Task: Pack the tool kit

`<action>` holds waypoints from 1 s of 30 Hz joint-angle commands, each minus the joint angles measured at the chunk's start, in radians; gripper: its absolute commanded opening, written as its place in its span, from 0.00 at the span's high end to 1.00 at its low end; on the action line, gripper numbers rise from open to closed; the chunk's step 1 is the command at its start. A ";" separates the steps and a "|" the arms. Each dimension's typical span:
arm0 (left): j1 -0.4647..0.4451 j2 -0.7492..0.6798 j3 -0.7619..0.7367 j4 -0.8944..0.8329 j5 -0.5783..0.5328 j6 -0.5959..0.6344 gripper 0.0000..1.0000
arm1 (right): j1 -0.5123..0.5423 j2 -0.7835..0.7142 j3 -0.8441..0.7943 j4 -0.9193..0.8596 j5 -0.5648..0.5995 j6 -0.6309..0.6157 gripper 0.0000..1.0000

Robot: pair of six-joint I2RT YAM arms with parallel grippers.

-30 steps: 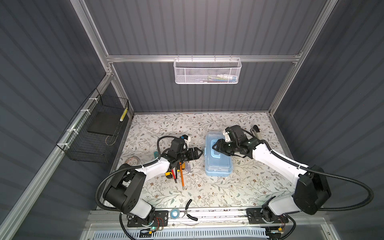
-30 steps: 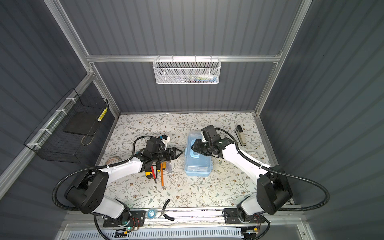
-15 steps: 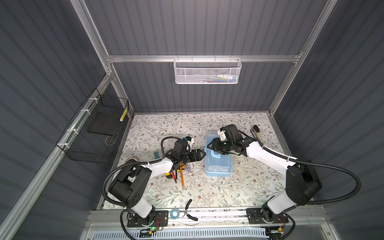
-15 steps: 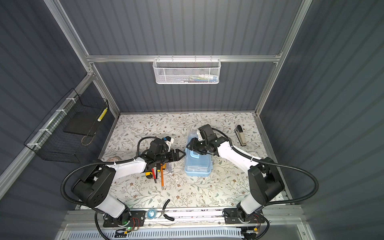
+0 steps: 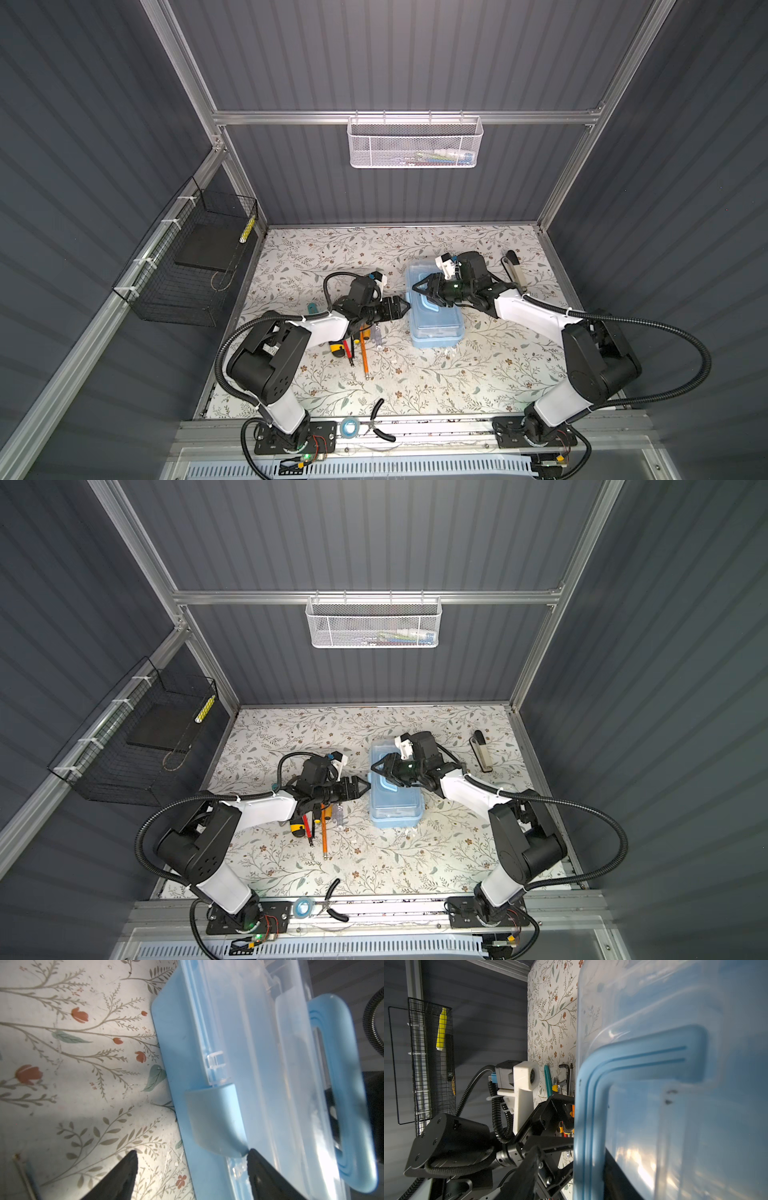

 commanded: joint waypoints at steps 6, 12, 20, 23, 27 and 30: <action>-0.023 0.010 0.062 -0.042 0.061 0.057 0.17 | 0.006 0.043 -0.079 0.093 -0.161 0.005 0.68; -0.015 -0.040 0.087 -0.114 0.053 0.096 0.16 | -0.008 0.044 -0.085 0.119 -0.179 0.007 0.96; 0.060 -0.136 0.086 -0.114 0.110 0.039 0.16 | -0.072 0.001 -0.128 0.267 -0.254 0.099 1.00; 0.085 -0.148 0.076 -0.061 0.177 -0.021 0.16 | -0.112 -0.023 -0.145 0.311 -0.304 0.127 1.00; 0.099 -0.149 0.050 0.040 0.259 -0.112 0.17 | -0.174 -0.037 -0.192 0.432 -0.378 0.202 1.00; 0.100 -0.147 0.028 0.106 0.294 -0.161 0.17 | -0.215 -0.037 -0.232 0.529 -0.425 0.255 1.00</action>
